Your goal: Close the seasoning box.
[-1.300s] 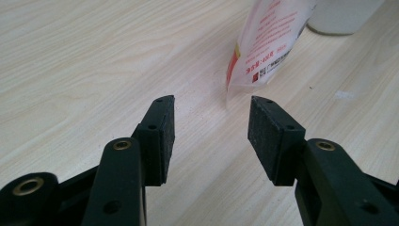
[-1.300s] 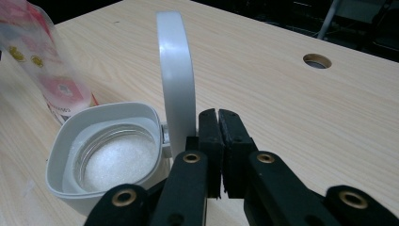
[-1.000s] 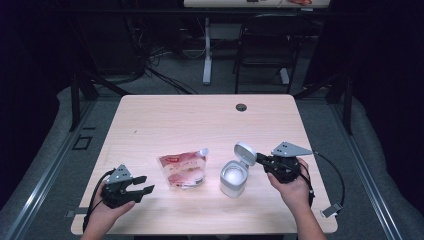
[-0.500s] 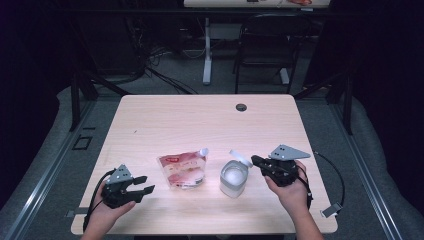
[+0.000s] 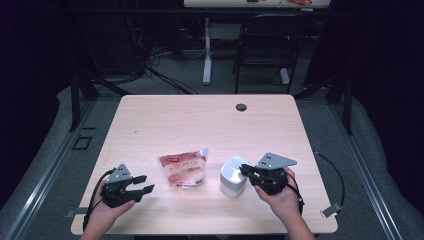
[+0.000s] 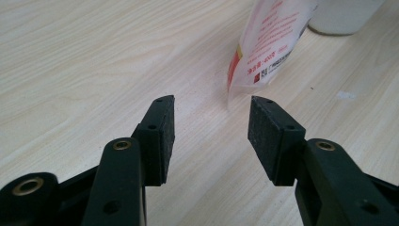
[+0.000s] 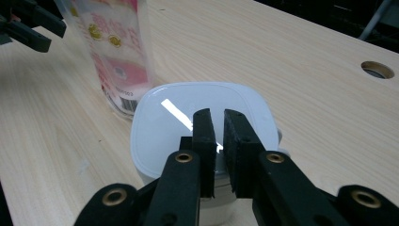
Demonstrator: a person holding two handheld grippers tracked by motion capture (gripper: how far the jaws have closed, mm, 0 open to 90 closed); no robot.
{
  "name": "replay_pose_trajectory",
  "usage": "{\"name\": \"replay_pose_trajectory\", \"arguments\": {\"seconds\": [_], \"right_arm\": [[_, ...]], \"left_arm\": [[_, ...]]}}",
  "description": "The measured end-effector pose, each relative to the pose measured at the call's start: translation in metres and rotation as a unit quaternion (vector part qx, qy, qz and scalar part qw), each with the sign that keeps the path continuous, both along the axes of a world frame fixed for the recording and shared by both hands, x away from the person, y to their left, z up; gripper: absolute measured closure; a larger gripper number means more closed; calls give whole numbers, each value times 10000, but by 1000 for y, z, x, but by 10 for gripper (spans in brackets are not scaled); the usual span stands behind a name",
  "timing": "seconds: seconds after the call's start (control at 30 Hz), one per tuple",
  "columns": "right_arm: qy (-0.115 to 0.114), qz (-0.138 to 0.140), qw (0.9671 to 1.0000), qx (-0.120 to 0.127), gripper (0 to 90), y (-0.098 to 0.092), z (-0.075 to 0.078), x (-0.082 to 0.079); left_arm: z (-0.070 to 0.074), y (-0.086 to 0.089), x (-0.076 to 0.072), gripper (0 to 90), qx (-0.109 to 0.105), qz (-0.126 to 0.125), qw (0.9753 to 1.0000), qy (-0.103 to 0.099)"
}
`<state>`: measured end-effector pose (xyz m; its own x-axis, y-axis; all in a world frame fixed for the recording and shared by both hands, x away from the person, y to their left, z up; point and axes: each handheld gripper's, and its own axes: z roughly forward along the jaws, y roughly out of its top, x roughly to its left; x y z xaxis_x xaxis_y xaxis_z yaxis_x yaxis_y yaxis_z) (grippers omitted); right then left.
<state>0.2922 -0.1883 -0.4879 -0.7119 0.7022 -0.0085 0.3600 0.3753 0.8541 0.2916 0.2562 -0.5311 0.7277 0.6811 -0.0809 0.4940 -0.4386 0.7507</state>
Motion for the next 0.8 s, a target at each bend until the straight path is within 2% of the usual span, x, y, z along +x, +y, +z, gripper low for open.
{"name": "replay_pose_trajectory", "arguments": {"seconds": [0.37,0.53,0.8], "right_arm": [[57,-11,9999,148,742,-4,-2,-2],[2,-24,9999,98,702,-3,0,-4],[-109,25,9998,168,567,-1,8,-10]], "left_arm": [[-1,2,2,516,-20,72,10000,13],[-1,3,2,514,-40,143,9999,7],[-1,4,2,502,-42,188,9998,-23]]}}
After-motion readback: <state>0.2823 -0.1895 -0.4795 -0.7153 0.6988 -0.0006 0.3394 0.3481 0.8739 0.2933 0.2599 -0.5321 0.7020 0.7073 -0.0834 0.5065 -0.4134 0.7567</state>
